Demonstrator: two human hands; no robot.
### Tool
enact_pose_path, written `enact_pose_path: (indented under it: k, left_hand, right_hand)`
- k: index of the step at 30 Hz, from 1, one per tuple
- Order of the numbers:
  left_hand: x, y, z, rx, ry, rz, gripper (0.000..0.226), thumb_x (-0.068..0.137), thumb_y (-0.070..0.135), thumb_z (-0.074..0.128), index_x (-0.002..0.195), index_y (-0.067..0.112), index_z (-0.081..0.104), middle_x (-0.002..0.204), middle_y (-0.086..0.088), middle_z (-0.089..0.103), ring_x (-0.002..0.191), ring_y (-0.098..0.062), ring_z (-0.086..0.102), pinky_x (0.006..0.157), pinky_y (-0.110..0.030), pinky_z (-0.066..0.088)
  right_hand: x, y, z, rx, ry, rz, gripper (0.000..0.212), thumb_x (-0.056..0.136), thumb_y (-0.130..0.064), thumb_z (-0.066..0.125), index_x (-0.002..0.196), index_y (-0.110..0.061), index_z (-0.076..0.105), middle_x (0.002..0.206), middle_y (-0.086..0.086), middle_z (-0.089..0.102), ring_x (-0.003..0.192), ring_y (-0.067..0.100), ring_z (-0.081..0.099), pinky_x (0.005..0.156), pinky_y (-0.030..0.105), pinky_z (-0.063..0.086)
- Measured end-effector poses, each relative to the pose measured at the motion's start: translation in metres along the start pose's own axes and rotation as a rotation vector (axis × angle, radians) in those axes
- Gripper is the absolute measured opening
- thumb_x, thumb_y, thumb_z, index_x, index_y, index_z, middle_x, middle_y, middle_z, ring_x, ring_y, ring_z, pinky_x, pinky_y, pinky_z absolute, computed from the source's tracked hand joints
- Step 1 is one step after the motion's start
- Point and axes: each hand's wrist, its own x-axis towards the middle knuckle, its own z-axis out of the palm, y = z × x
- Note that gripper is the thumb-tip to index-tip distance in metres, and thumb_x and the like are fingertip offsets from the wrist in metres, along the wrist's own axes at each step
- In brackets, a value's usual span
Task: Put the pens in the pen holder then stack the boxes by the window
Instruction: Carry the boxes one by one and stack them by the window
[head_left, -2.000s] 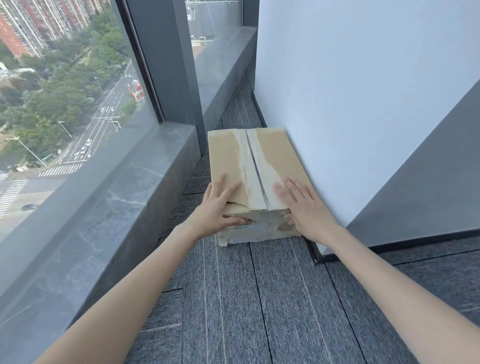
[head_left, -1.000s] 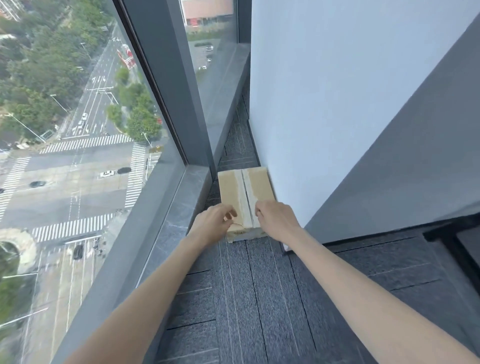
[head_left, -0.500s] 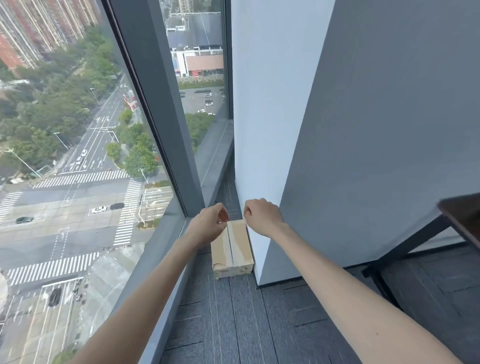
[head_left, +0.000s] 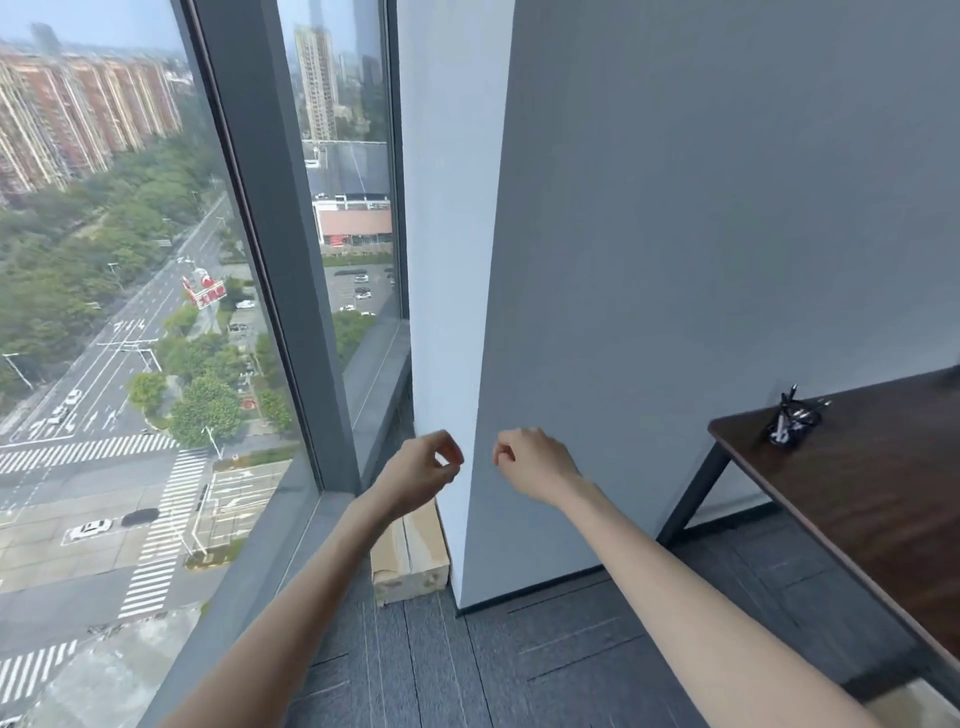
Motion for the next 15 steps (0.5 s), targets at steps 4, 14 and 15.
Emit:
enact_pose_path:
  k: [4, 14, 15]
  left_hand:
    - [-0.033, 0.033, 0.020, -0.074, 0.005, 0.045, 0.010, 0.087, 0.009, 0.059, 0.089, 0.018, 0.063, 0.088, 0.012, 0.068, 0.074, -0.009, 0.069, 0.076, -0.040, 0.057]
    - [-0.082, 0.125, 0.115, -0.072, -0.119, 0.133, 0.020, 0.088, 0.009, 0.052, 0.085, 0.028, 0.058, 0.094, 0.003, 0.070, 0.080, -0.010, 0.070, 0.075, -0.036, 0.058]
    - [-0.085, 0.139, 0.127, -0.069, -0.135, 0.148, 0.019, 0.088, 0.010, 0.051, 0.085, 0.028, 0.058, 0.095, 0.004, 0.070, 0.081, -0.010, 0.070, 0.077, -0.037, 0.058]
  right_hand:
    - [-0.056, 0.015, -0.016, -0.041, 0.013, 0.016, 0.029, 0.085, -0.011, 0.040, 0.096, -0.018, 0.066, 0.100, 0.003, 0.070, 0.091, 0.029, 0.063, 0.079, 0.034, 0.051]
    - [-0.183, 0.114, -0.058, -0.128, 0.079, 0.127, 0.026, 0.092, -0.012, 0.040, 0.102, -0.015, 0.064, 0.101, 0.003, 0.069, 0.092, 0.026, 0.063, 0.070, 0.031, 0.042]
    - [-0.195, 0.127, -0.063, -0.128, 0.091, 0.140, 0.025, 0.093, -0.013, 0.041, 0.102, -0.015, 0.064, 0.100, 0.003, 0.069, 0.092, 0.026, 0.063, 0.070, 0.031, 0.042]
